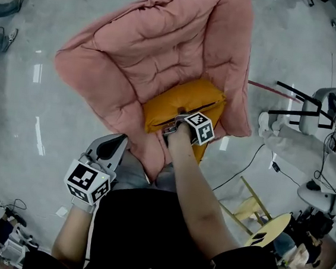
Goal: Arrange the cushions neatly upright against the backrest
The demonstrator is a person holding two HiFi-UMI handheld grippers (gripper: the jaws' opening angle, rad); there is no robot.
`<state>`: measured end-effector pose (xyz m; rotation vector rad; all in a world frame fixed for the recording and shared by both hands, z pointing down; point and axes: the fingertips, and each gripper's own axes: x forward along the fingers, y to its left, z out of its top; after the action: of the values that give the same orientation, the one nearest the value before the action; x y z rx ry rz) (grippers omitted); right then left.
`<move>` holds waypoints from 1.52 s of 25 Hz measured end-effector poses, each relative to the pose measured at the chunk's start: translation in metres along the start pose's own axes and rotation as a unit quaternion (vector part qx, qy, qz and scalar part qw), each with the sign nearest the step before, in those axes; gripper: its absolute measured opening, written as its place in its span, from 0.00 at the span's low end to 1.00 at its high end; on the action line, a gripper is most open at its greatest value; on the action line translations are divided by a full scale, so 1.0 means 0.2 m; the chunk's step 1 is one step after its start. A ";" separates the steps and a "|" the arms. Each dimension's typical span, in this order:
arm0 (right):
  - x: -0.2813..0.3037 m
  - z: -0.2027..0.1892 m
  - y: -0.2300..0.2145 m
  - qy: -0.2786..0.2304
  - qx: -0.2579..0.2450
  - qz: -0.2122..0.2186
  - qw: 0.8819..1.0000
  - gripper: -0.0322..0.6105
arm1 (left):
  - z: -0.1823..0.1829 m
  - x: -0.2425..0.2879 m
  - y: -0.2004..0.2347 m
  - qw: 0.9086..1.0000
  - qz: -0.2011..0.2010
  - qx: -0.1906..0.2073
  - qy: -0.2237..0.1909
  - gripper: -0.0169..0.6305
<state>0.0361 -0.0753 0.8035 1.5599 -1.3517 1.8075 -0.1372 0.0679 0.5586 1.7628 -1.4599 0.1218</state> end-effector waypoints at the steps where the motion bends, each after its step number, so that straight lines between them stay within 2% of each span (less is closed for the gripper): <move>1: 0.03 0.00 0.02 0.002 -0.004 0.002 1.000 0.26 | 0.00 0.01 0.02 1.000 0.003 -0.004 0.000 0.05; 3: 0.08 0.03 0.03 0.006 -0.021 0.001 1.000 0.26 | 0.00 0.02 0.04 1.000 0.007 -0.008 0.002 0.05; 9: 0.17 0.07 0.03 0.030 -0.026 -0.024 0.999 0.26 | -0.04 -0.04 0.07 1.000 0.021 -0.020 0.007 0.05; 13: 0.25 0.09 0.00 0.023 -0.051 -0.029 0.998 0.27 | -0.06 -0.04 0.11 0.999 0.031 -0.023 0.007 0.05; 17: 0.21 0.08 0.01 0.026 -0.074 0.016 0.997 0.33 | -0.04 -0.06 0.08 0.999 0.036 -0.020 0.004 0.05; 20: 0.16 0.06 0.02 0.053 -0.081 0.055 0.994 0.39 | -0.02 -0.06 0.02 0.999 0.032 -0.011 0.005 0.05; 27: 0.00 0.09 0.00 0.108 -0.157 0.110 0.975 0.47 | 0.00 0.00 -0.18 0.999 0.016 0.025 0.015 0.05; 32: -0.16 0.25 -0.14 0.101 -0.224 0.123 0.962 0.48 | 0.00 0.03 -0.34 0.999 0.009 0.047 0.024 0.05; 38: -0.22 0.49 -0.47 0.081 -0.242 0.089 0.963 0.52 | 0.00 0.08 -0.48 0.997 0.011 0.071 0.036 0.05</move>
<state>0.1752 -0.1039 0.7928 1.0407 -1.7321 1.5018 -0.0492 0.0538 0.5178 1.8353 -1.4498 0.3047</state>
